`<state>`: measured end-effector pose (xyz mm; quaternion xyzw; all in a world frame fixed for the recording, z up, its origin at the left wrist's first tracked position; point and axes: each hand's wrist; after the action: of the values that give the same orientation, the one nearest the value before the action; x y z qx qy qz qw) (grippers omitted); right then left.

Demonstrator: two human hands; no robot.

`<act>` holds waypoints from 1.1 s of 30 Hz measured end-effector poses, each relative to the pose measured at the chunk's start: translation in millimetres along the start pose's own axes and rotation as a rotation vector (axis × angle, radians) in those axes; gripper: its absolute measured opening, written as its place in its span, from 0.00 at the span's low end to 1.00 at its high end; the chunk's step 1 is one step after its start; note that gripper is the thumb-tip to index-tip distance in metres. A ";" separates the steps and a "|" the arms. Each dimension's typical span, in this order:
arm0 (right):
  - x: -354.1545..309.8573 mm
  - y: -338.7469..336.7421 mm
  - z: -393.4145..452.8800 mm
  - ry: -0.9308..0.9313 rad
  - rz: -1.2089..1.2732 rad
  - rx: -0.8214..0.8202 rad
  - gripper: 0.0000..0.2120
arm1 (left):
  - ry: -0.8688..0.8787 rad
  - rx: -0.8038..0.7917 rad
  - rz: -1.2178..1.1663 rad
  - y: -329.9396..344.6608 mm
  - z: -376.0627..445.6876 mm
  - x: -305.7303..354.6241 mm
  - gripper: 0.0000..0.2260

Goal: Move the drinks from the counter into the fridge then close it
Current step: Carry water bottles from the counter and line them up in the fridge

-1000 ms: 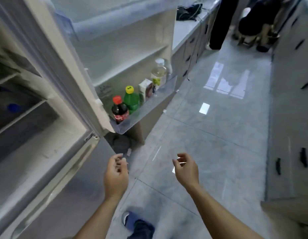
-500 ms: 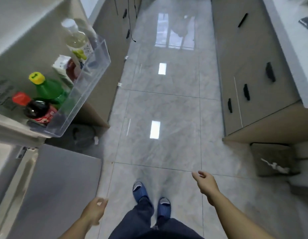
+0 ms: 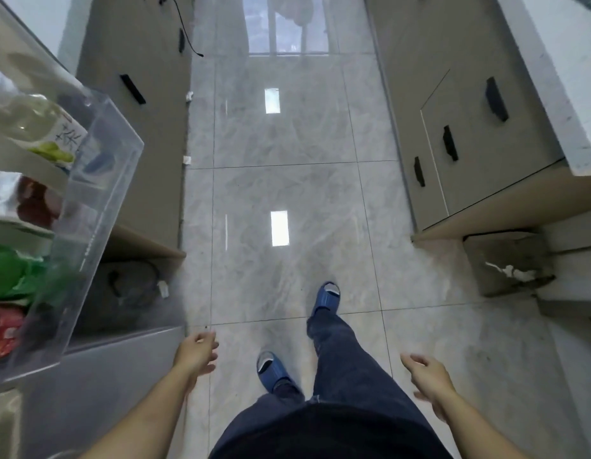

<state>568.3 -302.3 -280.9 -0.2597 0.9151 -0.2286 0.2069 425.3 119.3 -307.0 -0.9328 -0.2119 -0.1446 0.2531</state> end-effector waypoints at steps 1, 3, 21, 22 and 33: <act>-7.1 -1.7 7.6 0.016 -0.002 0.000 0.23 | 0.018 -0.012 -0.001 7.8 2.9 19.4 0.09; -26.0 -6.2 25.5 0.042 -0.012 -0.009 0.22 | 0.046 -0.016 0.005 22.6 9.1 57.2 0.10; -468.0 -21.3 144.4 -0.357 -0.111 -0.166 0.19 | -0.137 0.191 -0.142 71.0 60.6 232.6 0.07; -489.7 -14.9 149.1 -0.369 -0.128 -0.180 0.19 | -0.151 0.198 -0.156 70.1 70.2 239.2 0.07; -686.7 48.0 175.2 -0.434 -0.364 -0.191 0.15 | -0.186 0.195 -0.291 29.7 177.3 402.4 0.08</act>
<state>1172.5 71.1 -269.6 -0.4808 0.8053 -0.1141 0.3277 817.4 320.3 -314.6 -0.8728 -0.3799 -0.0715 0.2980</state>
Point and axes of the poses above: each hand's wrist, its own z-axis towards the middle knuckle, its own y-axis out of the palm, x = y × z, and after that the axes turned 3 degrees about x, right-handed
